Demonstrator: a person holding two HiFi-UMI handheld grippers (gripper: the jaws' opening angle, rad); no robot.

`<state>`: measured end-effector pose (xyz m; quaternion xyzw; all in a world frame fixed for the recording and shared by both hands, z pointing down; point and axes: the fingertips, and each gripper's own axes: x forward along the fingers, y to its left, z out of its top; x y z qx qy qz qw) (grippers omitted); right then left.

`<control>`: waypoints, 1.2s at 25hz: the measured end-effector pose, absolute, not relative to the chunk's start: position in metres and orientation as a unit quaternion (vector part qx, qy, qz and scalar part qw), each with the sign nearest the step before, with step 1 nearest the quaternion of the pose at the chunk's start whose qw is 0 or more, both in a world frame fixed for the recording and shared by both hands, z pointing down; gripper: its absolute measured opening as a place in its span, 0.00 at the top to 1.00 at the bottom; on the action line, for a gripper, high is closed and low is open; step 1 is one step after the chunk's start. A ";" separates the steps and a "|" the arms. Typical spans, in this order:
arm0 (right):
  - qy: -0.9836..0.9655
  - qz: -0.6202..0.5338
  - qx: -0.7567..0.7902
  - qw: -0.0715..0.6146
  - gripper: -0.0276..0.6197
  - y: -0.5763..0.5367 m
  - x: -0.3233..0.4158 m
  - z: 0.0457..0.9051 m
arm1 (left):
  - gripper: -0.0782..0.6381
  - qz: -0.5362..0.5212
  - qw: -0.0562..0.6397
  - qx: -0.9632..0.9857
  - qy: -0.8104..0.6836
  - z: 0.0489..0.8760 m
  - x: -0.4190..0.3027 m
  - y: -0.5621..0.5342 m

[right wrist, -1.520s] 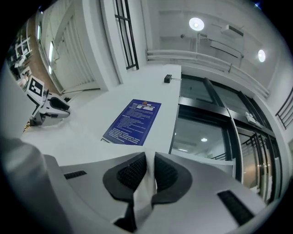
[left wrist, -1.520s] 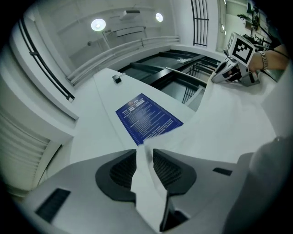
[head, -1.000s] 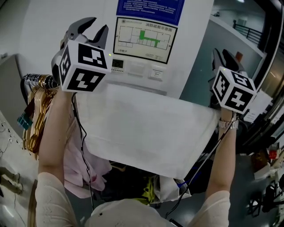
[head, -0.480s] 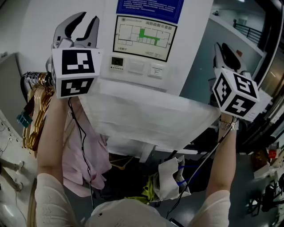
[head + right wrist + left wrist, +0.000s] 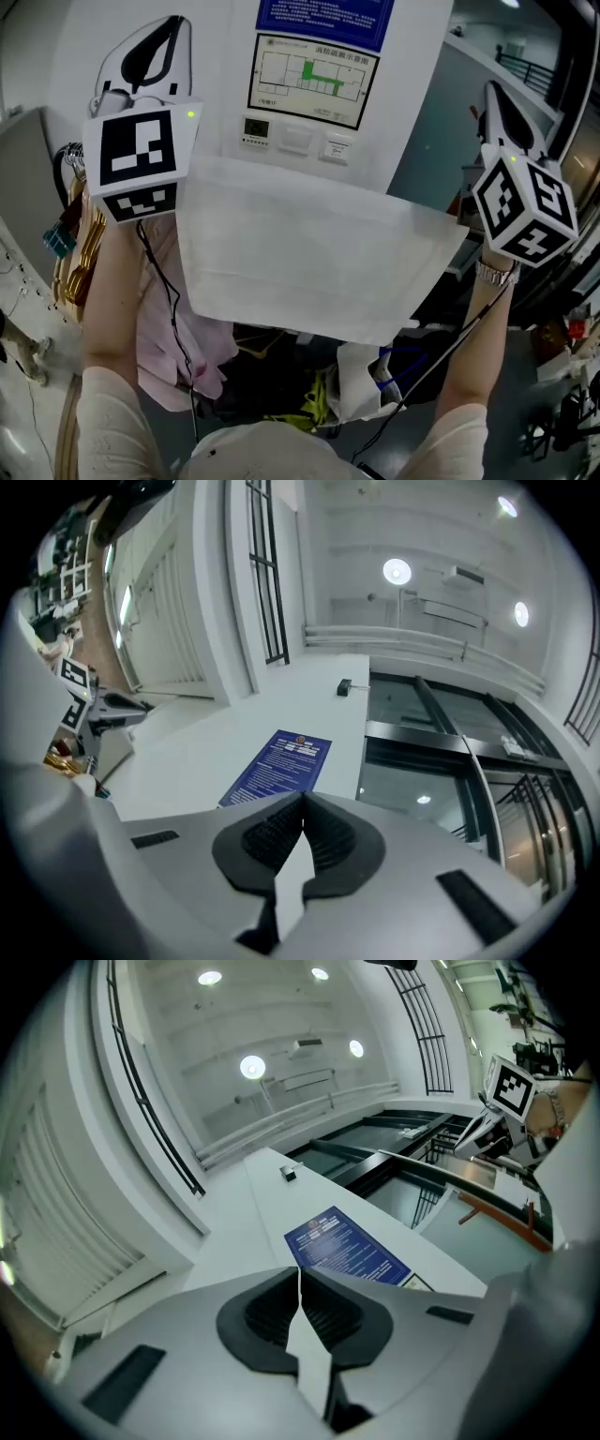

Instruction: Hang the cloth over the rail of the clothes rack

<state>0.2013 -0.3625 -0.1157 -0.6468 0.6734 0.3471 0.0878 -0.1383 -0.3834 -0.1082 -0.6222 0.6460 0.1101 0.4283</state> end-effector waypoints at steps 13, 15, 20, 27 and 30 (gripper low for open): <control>0.726 0.334 -0.596 0.075 0.93 -0.289 0.138 -0.015 | 0.86 0.114 0.361 -0.711 0.592 -0.015 -0.117 -0.322; 0.733 0.310 -0.602 0.064 0.93 -0.288 0.141 0.012 | 0.86 0.105 0.352 -0.715 0.594 0.006 -0.116 -0.321; 0.753 0.228 -0.614 0.066 0.93 -0.291 0.155 0.071 | 0.86 0.073 0.284 -0.755 0.586 0.066 -0.117 -0.329; 0.741 0.156 -0.650 0.056 0.93 -0.292 0.183 0.127 | 0.86 0.032 0.203 -0.764 0.611 0.134 -0.136 -0.346; 0.736 0.133 -0.660 0.069 0.93 -0.295 0.197 0.138 | 0.86 0.022 0.187 -0.755 0.628 0.145 -0.143 -0.352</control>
